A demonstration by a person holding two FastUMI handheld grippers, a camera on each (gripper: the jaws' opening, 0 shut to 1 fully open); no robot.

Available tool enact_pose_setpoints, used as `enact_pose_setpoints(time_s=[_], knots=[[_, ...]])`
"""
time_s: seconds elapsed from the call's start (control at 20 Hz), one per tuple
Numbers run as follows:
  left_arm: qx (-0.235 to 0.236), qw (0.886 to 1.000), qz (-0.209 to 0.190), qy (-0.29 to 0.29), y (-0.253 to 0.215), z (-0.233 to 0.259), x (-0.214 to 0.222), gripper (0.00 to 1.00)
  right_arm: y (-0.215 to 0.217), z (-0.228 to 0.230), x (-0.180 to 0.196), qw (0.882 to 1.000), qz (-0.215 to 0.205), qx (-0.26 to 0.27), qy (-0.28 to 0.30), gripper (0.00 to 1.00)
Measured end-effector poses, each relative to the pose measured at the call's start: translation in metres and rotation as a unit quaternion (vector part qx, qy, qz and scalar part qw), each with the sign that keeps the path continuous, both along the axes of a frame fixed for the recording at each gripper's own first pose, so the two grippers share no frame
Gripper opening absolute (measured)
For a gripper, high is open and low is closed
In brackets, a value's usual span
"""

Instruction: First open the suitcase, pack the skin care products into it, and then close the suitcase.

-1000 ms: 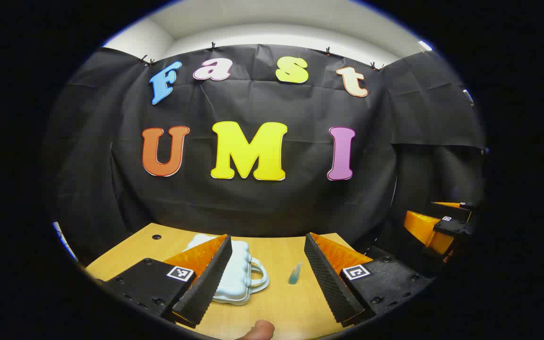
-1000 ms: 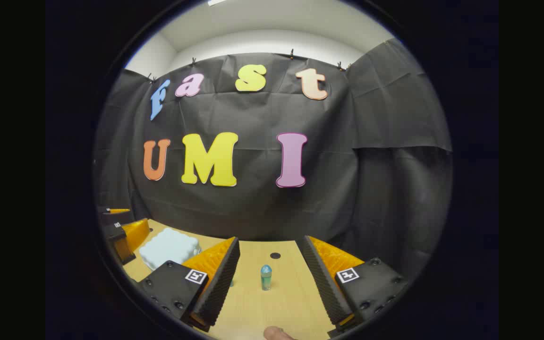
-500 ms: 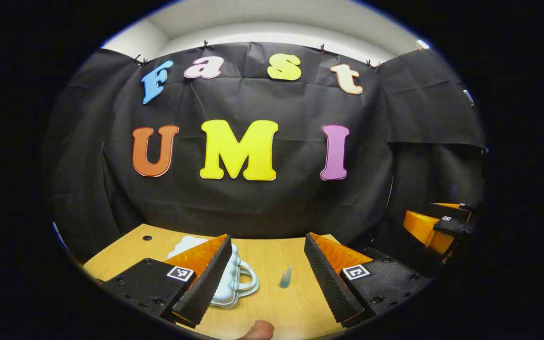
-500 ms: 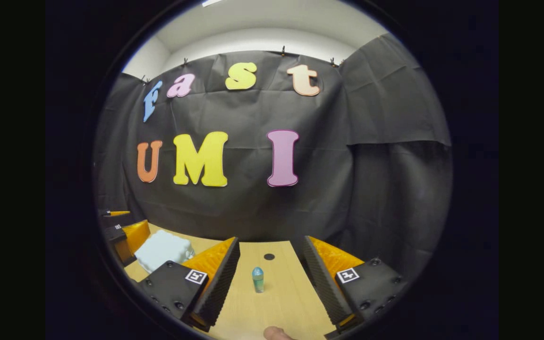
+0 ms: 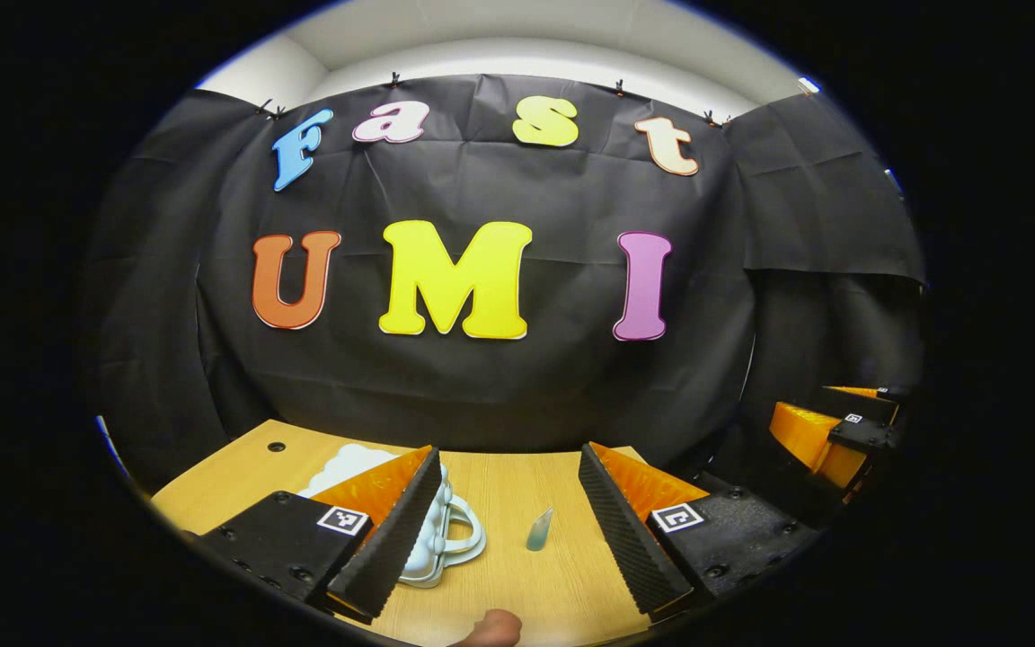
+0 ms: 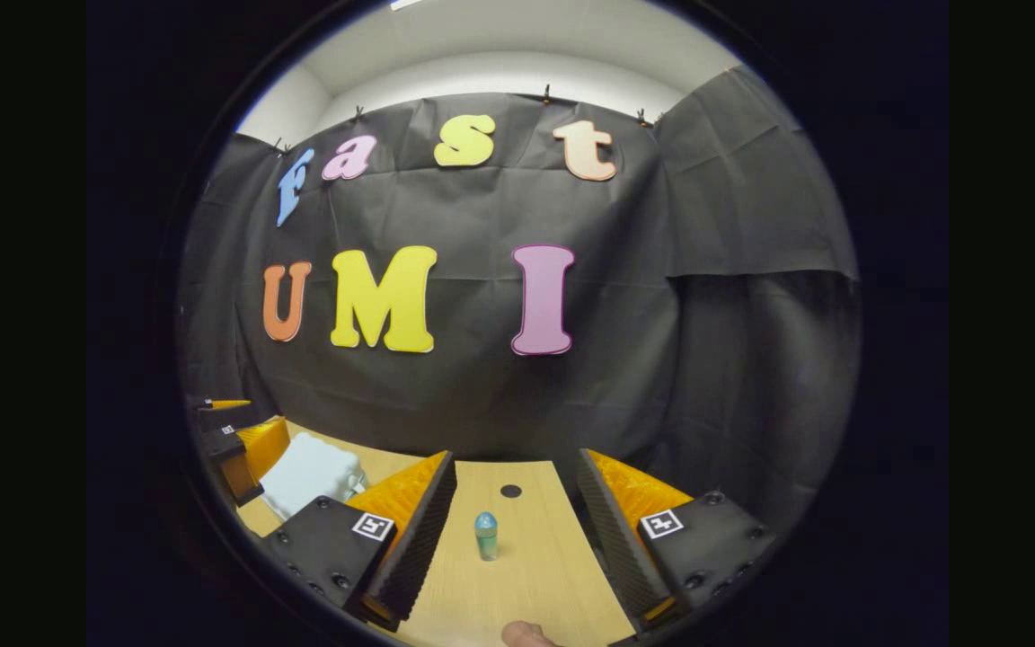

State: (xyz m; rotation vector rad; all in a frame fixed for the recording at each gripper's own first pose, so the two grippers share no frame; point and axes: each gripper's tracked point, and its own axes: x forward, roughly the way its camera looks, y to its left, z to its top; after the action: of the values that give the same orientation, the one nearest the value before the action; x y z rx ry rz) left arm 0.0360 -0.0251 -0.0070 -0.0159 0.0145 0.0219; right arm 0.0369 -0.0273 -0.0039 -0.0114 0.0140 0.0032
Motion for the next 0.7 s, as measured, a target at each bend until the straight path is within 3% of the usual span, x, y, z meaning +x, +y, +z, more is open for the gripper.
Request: enact_pose_setpoints(time_s=[0.25, 0.35, 0.5, 0.7], knots=[[0.006, 1.000, 0.017, -0.001, 0.004, -0.011, 0.010, 0.98, 0.002, -0.005, 0.015, 1.000, 0.015, 0.003, 0.004, 0.81], [0.035, 0.999, 0.028, -0.007, 0.015, -0.024, 0.020, 0.98, -0.003, -0.009, 0.023, 1.000, 0.012, 0.001, -0.005, 0.81], [0.162, 0.985, 0.051, 0.014, 0.044, -0.060, 0.040, 0.99, -0.017, -0.029, 0.033, 1.000, -0.004, -0.011, 0.016, 0.81], [0.344, 0.937, 0.047, 0.029, 0.058, -0.112, 0.064, 0.98, -0.038, -0.046, 0.043, 0.999, -0.021, -0.014, 0.025, 0.81]])
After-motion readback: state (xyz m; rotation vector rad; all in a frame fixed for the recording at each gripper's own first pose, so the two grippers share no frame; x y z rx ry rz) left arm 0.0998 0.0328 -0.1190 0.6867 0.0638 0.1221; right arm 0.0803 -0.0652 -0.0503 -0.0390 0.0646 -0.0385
